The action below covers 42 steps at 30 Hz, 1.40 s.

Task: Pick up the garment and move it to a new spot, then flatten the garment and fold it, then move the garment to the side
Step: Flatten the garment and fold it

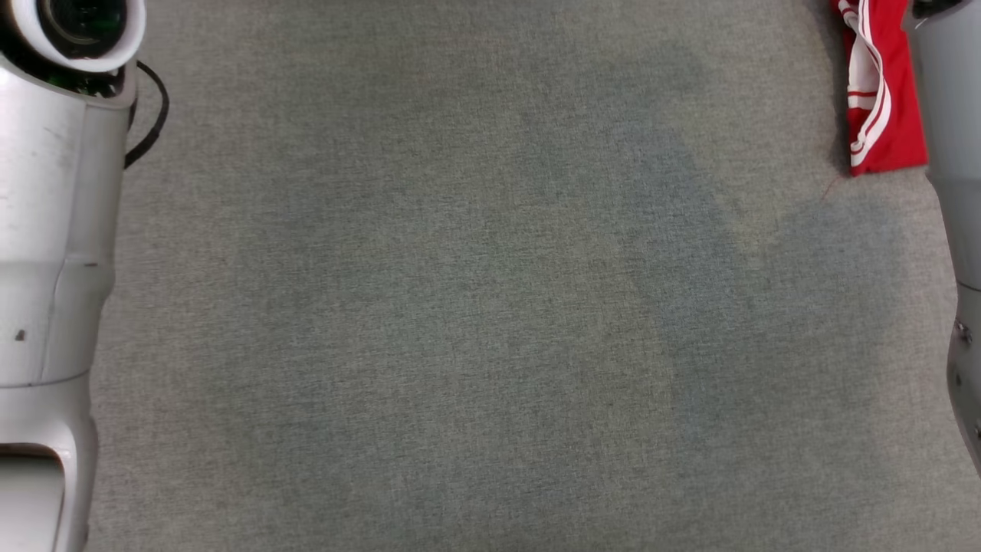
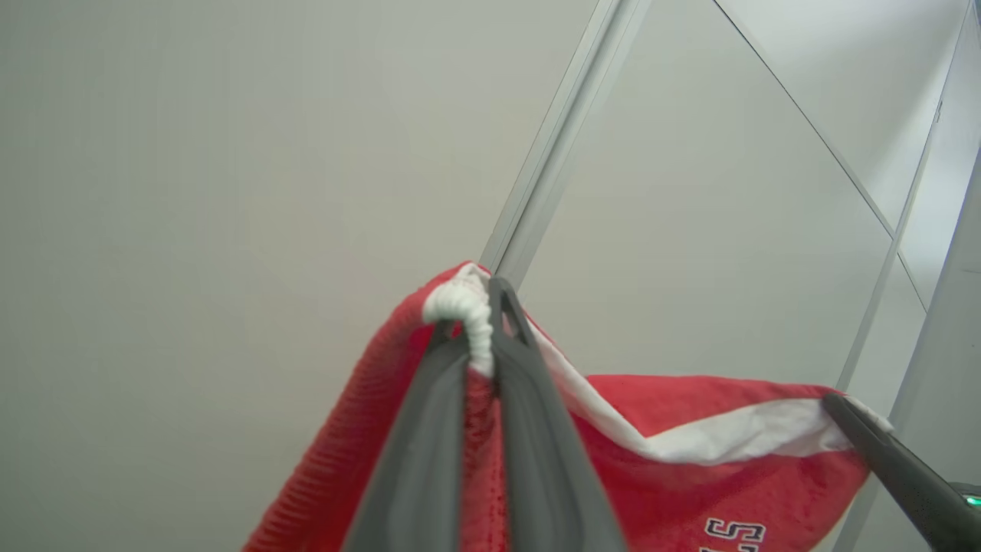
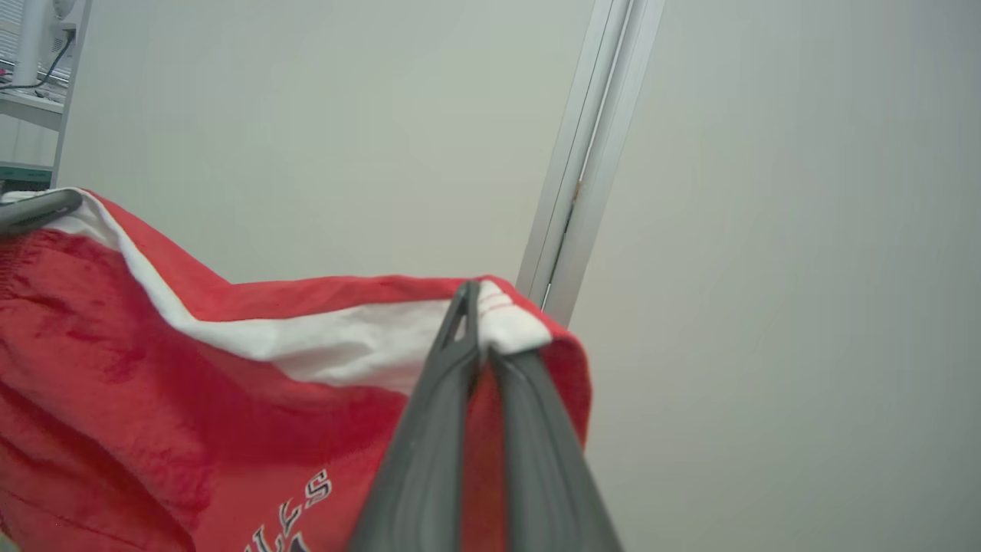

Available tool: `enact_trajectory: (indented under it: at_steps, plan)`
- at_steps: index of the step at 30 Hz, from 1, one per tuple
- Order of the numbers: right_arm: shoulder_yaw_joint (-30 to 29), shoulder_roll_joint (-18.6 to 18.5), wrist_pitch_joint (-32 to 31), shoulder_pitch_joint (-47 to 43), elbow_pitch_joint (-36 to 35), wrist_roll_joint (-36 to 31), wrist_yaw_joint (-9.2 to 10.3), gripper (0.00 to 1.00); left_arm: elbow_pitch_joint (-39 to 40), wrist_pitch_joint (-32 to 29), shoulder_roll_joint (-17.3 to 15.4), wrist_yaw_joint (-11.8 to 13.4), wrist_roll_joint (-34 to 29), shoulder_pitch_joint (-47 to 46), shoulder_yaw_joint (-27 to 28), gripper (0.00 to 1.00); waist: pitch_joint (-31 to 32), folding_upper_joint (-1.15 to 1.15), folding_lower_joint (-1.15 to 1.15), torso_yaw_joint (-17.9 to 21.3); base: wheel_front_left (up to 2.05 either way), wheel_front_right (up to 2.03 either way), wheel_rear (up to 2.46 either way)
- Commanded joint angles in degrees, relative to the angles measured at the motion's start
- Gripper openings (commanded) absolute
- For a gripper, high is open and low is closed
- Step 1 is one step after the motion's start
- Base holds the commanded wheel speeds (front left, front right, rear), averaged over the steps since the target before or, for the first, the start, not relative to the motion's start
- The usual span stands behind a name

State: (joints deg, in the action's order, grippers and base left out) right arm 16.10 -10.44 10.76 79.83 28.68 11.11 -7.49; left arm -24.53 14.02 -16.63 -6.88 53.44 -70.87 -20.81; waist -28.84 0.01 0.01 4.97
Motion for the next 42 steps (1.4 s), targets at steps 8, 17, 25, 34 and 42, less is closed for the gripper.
enact_trajectory:
  at_steps: [8,17,25,34,42]
  plan:
    - [9.0,-3.8,2.5,-12.9,4.6,3.8,-0.01,0.00,3.3,1.2,1.6,-0.8,-3.5,15.0,-3.7,0.00,-0.7,-0.01,-0.01,0.8,0.00,0.00,0.00]
    - [16.3,-8.4,-2.5,-30.9,-1.0,14.7,-0.01,0.00,4.3,1.2,-0.1,-0.7,-3.1,36.2,-9.5,0.00,5.5,-0.01,-0.01,1.1,0.00,0.00,0.00]
    - [15.8,-16.0,-12.8,-49.6,-14.2,21.3,-0.01,0.00,6.3,-0.2,-6.0,-0.7,2.3,49.2,-19.0,0.00,13.0,-0.01,-0.01,-0.8,0.00,0.00,0.00]
    - [3.3,-15.5,-29.9,-73.9,-29.8,24.8,-0.01,0.00,12.8,-10.1,-15.4,-0.1,8.1,59.6,-26.8,0.00,19.3,-0.01,-0.01,-3.0,0.00,0.00,0.00]
    - [-9.1,-9.6,-48.3,-93.0,-46.7,20.1,-0.02,0.00,22.7,-17.0,-21.8,4.0,12.5,68.2,-29.0,0.00,20.2,-0.01,-0.01,-4.2,0.00,0.00,0.00]
